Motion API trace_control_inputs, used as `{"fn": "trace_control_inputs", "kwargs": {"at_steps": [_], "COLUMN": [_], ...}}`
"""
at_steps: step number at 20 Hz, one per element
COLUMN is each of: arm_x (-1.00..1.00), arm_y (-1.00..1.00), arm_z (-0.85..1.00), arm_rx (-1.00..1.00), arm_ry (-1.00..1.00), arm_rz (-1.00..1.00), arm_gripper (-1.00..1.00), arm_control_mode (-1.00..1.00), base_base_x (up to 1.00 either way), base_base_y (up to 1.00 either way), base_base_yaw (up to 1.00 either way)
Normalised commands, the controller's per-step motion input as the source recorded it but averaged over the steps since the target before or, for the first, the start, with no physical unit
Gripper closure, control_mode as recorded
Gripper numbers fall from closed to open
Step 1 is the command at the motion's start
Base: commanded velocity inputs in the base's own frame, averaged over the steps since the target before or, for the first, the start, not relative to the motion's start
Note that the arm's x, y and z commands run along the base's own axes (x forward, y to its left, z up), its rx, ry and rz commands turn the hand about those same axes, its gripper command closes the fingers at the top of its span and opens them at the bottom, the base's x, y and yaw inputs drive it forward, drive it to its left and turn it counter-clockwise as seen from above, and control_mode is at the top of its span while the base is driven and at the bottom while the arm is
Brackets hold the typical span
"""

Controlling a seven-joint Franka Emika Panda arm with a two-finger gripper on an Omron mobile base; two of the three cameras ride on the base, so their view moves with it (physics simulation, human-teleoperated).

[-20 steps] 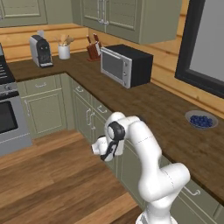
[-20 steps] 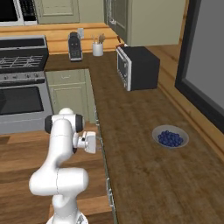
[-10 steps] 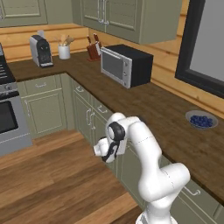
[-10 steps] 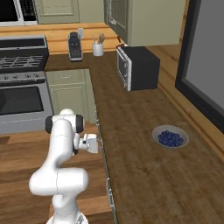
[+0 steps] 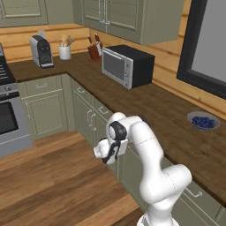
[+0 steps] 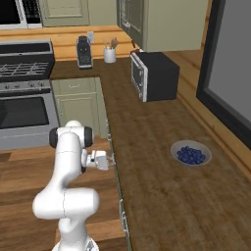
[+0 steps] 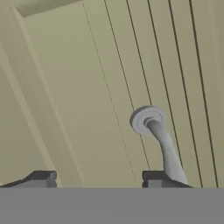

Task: Take a straw from the drawer in front and place it inside the glass cup on the dining counter.

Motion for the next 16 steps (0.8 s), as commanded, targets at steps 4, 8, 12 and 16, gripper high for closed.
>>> {"fn": "trace_control_inputs", "kwargs": {"at_steps": [4,8,12,16], "arm_x": [-0.05,-0.24,-0.33,-0.29], "arm_y": [0.0,0.0,0.04,0.31], "arm_z": [0.18,0.35,0.57,0.73], "arm_rx": [0.0,0.0,0.0,0.0], "arm_ry": [0.01,0.0,0.0,0.0], "arm_rz": [0.05,0.06,0.05,0.05], "arm_gripper": [-1.0,-1.0,-1.0,-1.0], "arm_control_mode": [-1.0,-1.0,-1.0,-1.0], "base_base_x": [0.0,0.0,0.0,0.0], "base_base_y": [0.0,0.0,0.0,0.0], "base_base_yaw": [0.0,0.0,0.0,0.0]}}
